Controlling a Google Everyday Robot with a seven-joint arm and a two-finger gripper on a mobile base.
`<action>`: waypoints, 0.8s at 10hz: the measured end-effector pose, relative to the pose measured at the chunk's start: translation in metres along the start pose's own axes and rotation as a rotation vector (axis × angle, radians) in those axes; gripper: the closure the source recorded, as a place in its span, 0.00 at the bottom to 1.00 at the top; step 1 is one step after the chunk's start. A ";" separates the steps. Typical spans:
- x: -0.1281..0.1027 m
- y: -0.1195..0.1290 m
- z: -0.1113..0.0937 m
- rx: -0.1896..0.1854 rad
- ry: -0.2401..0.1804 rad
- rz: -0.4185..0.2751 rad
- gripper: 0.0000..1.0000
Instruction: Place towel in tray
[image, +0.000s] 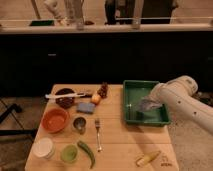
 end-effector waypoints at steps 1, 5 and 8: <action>0.001 0.000 0.000 0.000 0.001 0.001 0.98; 0.002 0.000 0.000 0.000 0.002 0.002 0.98; 0.002 0.000 0.000 0.000 0.002 0.002 0.98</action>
